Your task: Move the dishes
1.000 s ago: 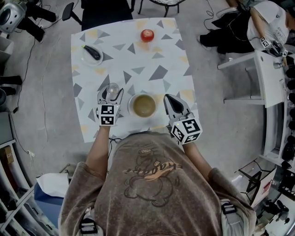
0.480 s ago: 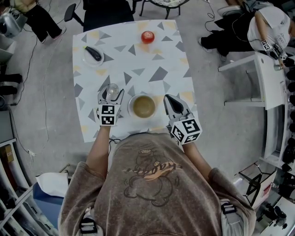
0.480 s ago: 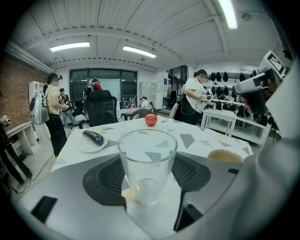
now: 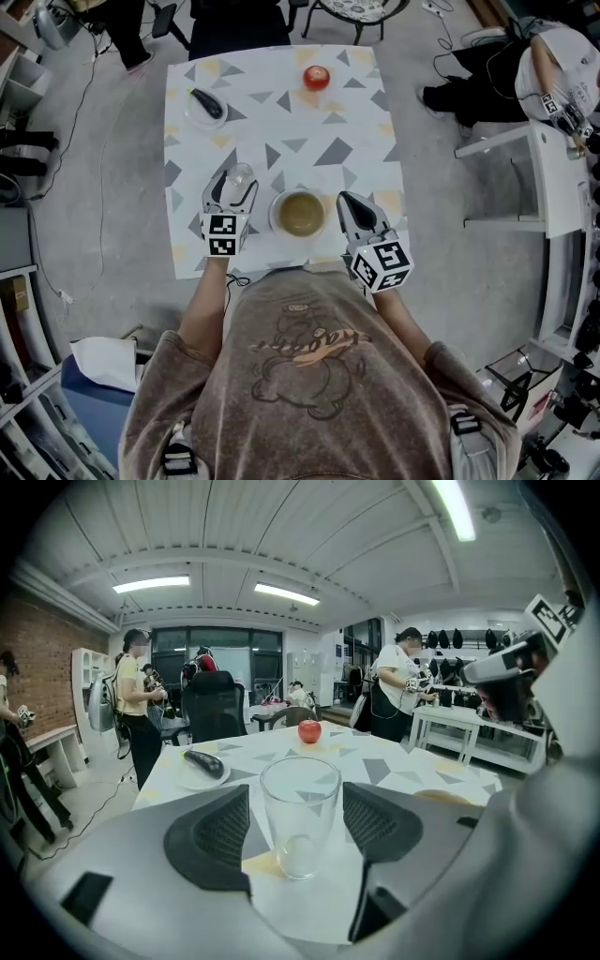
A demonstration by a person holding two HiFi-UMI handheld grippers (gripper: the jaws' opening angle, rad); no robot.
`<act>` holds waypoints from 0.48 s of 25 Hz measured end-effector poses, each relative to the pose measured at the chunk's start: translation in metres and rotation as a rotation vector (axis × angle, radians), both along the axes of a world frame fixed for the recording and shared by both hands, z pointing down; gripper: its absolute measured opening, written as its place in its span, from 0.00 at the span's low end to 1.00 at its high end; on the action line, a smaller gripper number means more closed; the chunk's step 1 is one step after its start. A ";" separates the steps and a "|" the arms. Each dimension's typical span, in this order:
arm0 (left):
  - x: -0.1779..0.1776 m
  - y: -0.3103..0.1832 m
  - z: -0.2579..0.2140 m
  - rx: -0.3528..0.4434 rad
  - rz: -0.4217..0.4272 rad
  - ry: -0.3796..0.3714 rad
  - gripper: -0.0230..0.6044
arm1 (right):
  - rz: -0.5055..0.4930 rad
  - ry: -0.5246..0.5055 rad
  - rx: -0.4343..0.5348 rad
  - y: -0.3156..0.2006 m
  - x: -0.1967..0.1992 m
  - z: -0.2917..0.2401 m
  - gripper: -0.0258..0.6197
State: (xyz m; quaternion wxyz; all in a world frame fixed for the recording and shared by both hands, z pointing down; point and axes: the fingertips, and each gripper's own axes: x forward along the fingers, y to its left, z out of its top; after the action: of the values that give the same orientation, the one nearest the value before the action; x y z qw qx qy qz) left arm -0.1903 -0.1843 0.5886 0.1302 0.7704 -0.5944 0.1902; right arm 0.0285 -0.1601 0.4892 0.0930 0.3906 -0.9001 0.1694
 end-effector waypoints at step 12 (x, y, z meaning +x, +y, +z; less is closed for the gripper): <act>0.006 0.042 -0.015 0.017 -0.024 0.004 0.52 | -0.034 -0.022 0.011 0.017 -0.005 -0.001 0.04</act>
State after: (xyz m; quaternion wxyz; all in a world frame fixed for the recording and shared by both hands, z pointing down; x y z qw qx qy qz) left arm -0.1841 -0.1420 0.5740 0.1274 0.7647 -0.6048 0.1820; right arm 0.0239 -0.1429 0.4879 0.0836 0.3738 -0.9085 0.1670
